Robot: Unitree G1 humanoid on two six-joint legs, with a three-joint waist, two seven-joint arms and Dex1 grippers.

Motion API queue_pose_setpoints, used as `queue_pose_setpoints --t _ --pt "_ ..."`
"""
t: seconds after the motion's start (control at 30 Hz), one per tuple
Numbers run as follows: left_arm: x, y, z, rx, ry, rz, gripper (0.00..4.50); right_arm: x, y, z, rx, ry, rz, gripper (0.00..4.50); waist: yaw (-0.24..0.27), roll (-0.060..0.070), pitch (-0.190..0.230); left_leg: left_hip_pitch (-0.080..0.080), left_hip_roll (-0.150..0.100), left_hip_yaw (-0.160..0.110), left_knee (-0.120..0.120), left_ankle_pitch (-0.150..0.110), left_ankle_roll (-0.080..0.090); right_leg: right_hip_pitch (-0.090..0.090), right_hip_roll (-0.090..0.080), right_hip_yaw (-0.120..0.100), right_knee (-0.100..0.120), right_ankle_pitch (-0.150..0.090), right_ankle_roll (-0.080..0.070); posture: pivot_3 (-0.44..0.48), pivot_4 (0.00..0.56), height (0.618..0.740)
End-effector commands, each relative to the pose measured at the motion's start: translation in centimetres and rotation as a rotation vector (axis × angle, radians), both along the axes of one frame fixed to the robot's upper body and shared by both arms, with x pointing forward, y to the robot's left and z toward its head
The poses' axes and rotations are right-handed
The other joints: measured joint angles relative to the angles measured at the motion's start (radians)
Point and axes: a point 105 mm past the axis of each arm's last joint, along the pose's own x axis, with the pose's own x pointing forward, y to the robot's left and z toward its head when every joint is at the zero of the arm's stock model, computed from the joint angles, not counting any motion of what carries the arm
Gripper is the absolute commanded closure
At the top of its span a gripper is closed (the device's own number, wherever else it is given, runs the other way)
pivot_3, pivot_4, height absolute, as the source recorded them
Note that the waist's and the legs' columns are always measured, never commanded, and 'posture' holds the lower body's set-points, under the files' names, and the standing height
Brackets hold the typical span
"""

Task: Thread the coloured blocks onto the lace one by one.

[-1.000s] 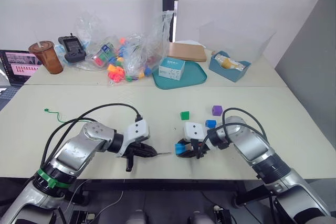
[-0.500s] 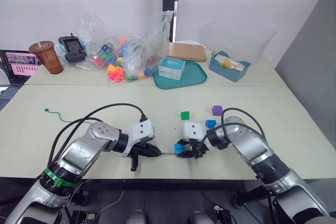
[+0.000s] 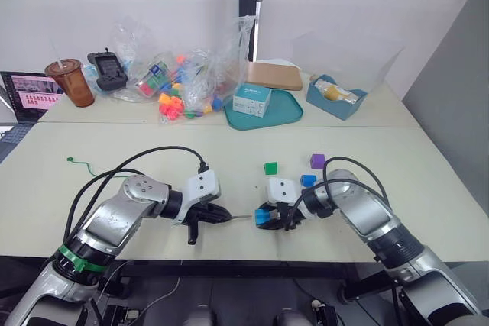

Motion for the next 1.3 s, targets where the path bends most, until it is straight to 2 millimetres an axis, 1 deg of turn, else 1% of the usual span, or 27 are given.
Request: queue_pose_setpoints --t 0.03,0.3,0.43,0.53,0.63,0.77,0.83,0.9,1.03,1.1,1.13,1.2,1.27,1.3 --pt "0.0 -0.7 0.7 -0.012 -0.037 -0.022 4.50 -0.5 -0.1 -0.7 -0.029 0.017 0.004 3.13 0.000 0.000 0.000 0.000 0.000 0.000 0.000 0.000 0.000 0.000 0.000 0.000 0.000 0.000 0.000 0.000 0.150 0.740" --pt "-0.2 -1.6 0.5 -0.025 -0.030 -0.038 4.50 -0.6 0.0 -0.7 -0.026 0.019 -0.008 3.13 0.000 0.000 0.000 0.000 0.000 0.000 0.000 0.000 0.000 0.000 0.000 0.000 0.000 0.000 0.000 0.000 0.150 0.740" --pt "-0.1 -2.4 0.7 -0.042 -0.029 -0.047 4.50 -0.8 0.0 -0.7 -0.027 0.022 -0.007 3.13 0.000 0.000 0.000 0.000 0.000 0.000 0.000 0.000 0.000 0.000 0.000 0.000 0.000 0.000 0.000 0.000 0.150 0.740" --pt "-0.2 -2.7 0.8 -0.046 -0.028 -0.056 4.50 -0.8 0.0 -0.7 -0.030 0.023 -0.006 3.13 0.000 0.000 0.000 0.000 0.000 0.000 0.000 0.000 0.000 0.000 0.000 0.000 0.000 0.000 0.000 0.000 0.150 0.740" --pt "0.1 -2.9 1.0 -0.053 -0.035 -0.049 4.50 -0.7 0.0 -0.7 -0.030 0.022 -0.010 3.13 0.000 0.000 0.000 0.000 0.000 0.000 0.001 0.000 0.000 0.000 0.000 0.000 0.000 0.000 0.000 0.000 0.150 0.740" --pt "-0.3 -4.0 0.3 -0.063 -0.026 -0.066 4.50 -0.7 0.2 -0.4 -0.016 0.023 -0.015 3.13 0.002 0.000 0.000 0.000 0.000 0.000 0.001 0.000 0.000 0.000 0.000 0.000 0.000 0.000 0.000 0.000 0.150 0.740" --pt "-0.3 -4.7 -0.5 -0.068 -0.023 -0.070 4.50 -0.8 0.4 -0.4 -0.014 0.027 -0.014 3.13 0.002 0.000 0.000 0.000 0.000 0.000 0.001 0.000 0.000 0.000 0.000 0.000 0.000 0.000 0.000 0.000 0.150 0.740" --pt "0.0 -5.5 -0.9 -0.080 -0.029 -0.079 4.50 -1.1 0.6 -0.5 -0.011 0.034 -0.007 3.13 0.002 0.000 0.000 0.000 0.000 0.000 0.001 0.000 0.000 0.001 0.000 0.000 0.000 0.000 0.000 0.000 0.150 0.740" --pt "0.6 -7.1 -0.9 -0.112 -0.051 -0.093 4.50 -1.5 1.0 -0.8 -0.008 0.043 0.002 3.13 0.005 0.000 0.000 0.000 0.000 0.000 0.002 0.000 0.000 0.001 0.000 0.000 0.000 0.000 0.000 0.000 0.150 0.740" --pt "0.7 -7.4 -0.8 -0.131 -0.052 -0.099 4.50 -1.5 1.2 -0.8 -0.004 0.043 0.003 3.13 0.008 0.000 0.000 0.000 -0.001 0.000 0.004 0.000 0.000 0.002 -0.001 0.000 0.000 0.000 0.000 0.000 0.150 0.740" --pt "0.8 -7.3 -0.7 -0.141 -0.043 -0.094 4.50 -1.5 1.3 -0.8 -0.001 0.042 0.002 3.13 0.009 0.000 0.000 0.000 -0.001 -0.001 0.005 0.000 0.000 0.003 -0.001 0.000 0.000 0.000 0.000 0.000 0.150 0.740" --pt "0.9 -6.5 -0.5 -0.146 -0.040 -0.089 3.77 -1.5 1.4 -0.7 0.000 0.041 0.001 3.13 0.007 0.000 0.000 0.001 -0.001 -0.001 0.006 0.000 0.000 0.004 -0.001 -0.001 0.001 0.000 0.000 0.000 0.150 0.740" --pt "0.5 -5.7 -0.3 -0.148 -0.014 -0.112 3.17 -1.5 1.3 -0.7 -0.001 0.041 -0.003 3.13 0.002 0.000 0.000 0.001 -0.001 -0.001 0.006 0.000 0.000 0.003 0.000 -0.001 0.002 0.000 0.000 0.000 0.150 0.740" --pt "0.7 -5.0 0.0 -0.134 -0.045 -0.100 2.83 -1.4 1.1 -0.8 -0.004 0.040 -0.007 3.13 -0.003 0.000 0.000 0.000 -0.001 -0.001 0.006 0.000 0.000 0.003 0.000 -0.001 0.002 0.000 0.000 0.000 0.150 0.740"
